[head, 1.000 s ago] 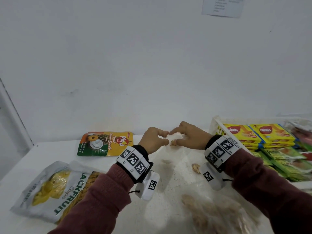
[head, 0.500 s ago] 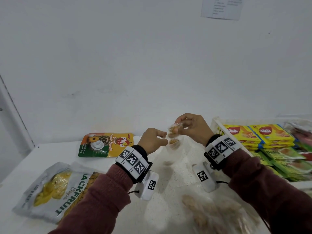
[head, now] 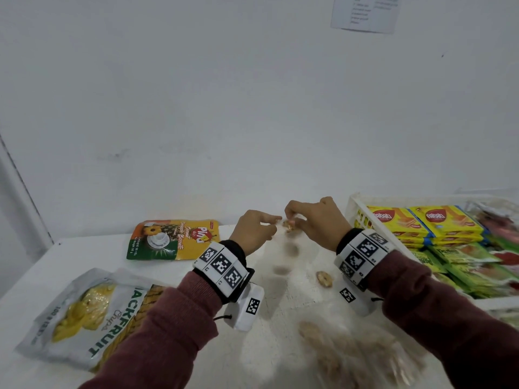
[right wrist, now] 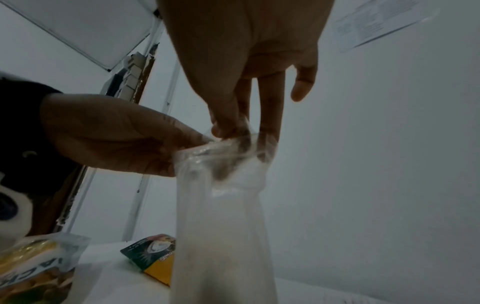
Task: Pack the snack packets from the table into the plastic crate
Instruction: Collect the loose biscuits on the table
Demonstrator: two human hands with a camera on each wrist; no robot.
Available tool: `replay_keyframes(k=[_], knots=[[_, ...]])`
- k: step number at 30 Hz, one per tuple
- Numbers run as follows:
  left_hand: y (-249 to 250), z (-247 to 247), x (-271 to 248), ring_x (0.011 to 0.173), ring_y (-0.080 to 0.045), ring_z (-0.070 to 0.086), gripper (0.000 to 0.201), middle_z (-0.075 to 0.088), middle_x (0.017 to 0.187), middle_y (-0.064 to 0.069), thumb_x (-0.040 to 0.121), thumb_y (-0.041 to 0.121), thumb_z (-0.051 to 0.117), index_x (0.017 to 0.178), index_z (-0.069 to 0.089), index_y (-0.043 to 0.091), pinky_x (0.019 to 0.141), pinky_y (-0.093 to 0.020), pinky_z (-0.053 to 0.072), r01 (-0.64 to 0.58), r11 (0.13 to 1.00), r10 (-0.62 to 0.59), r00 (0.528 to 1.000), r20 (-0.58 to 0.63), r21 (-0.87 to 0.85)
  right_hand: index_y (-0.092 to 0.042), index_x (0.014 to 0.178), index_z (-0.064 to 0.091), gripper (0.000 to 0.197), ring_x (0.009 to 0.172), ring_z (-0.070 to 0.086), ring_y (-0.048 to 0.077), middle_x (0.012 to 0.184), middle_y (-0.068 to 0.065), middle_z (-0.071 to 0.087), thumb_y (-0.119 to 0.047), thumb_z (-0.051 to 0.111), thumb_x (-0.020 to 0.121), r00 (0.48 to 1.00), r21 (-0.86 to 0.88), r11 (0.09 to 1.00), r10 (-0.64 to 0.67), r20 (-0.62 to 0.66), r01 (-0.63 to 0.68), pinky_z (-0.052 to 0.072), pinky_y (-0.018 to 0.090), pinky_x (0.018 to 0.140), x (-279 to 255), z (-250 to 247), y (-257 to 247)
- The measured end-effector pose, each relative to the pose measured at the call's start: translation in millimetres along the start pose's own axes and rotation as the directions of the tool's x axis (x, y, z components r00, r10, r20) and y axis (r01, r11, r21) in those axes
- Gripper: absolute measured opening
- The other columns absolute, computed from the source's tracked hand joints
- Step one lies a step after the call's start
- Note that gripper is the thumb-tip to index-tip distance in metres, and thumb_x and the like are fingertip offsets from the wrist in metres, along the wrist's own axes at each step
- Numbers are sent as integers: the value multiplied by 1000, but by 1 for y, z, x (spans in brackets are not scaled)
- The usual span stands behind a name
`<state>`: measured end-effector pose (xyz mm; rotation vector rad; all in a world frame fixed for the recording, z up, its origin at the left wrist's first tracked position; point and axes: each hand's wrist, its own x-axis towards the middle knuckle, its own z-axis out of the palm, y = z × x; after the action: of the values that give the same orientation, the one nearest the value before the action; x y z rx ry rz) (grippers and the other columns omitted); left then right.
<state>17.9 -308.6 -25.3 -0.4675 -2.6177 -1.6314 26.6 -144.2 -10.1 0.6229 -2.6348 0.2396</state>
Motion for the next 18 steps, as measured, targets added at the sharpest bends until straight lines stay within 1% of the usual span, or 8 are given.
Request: replay_keyframes(k=[3,5,7,9,11,13,15,18], knots=[[-1,0,-1,76,-13,58,34,65,99,-4,84,-4,48,108,69,5,90,-34,51,-4,999,3,1000,11,49,-14,91,56,18,41,30,10,55,-16,44,2,51,86,997,-70,995,-75,27,77,29,35,76,-1,2,-1],[-2,0,-1,70,-10,56,32,64,87,-2,83,-4,48,105,70,4,88,-33,52,-4,998,3,1000,6,61,-12,88,57,25,44,33,19,60,-11,56,11,54,76,996,-122,988,-92,13,93,28,32,69,-1,4,-1],[-1,1,-1,67,-8,56,30,62,76,1,83,-3,49,103,69,5,86,-33,52,6,998,-6,1000,-3,60,-11,87,58,20,45,35,21,61,-10,56,7,59,78,996,-125,988,-92,-8,91,30,30,65,1,1,-2],[-2,2,0,66,-6,56,24,59,71,2,84,0,51,98,69,6,87,-37,53,20,998,-20,1000,-3,57,-9,91,60,6,50,47,24,63,-10,51,-8,60,85,997,-27,997,-73,12,74,34,28,62,1,-3,-3],[-2,2,-1,65,-6,56,16,60,70,2,86,5,55,91,70,4,87,-39,53,26,997,-26,1000,0,72,-11,97,59,12,72,62,24,76,-11,54,-21,58,90,994,93,996,-16,107,6,41,29,69,-1,-6,-4],[-2,2,0,68,-10,56,16,67,78,-6,86,6,57,88,72,-1,87,-38,53,31,996,-31,1000,-6,84,-16,97,61,12,88,65,18,87,-13,59,-24,60,88,987,173,984,19,158,-47,43,27,76,-3,-7,-4],[-1,1,0,78,-14,58,18,70,95,-12,87,5,56,93,71,-3,87,-34,52,34,995,-34,999,-6,96,-21,99,65,15,97,63,12,100,-12,65,-29,61,87,978,173,981,54,202,-90,44,27,84,-3,-7,-2],[0,-1,-1,88,-15,59,19,66,96,-6,87,4,53,94,70,-1,77,-22,47,23,991,-24,1000,5,135,-21,106,68,20,97,56,10,110,-7,63,-27,57,90,981,242,960,98,168,-137,41,26,90,-1,-7,5]])
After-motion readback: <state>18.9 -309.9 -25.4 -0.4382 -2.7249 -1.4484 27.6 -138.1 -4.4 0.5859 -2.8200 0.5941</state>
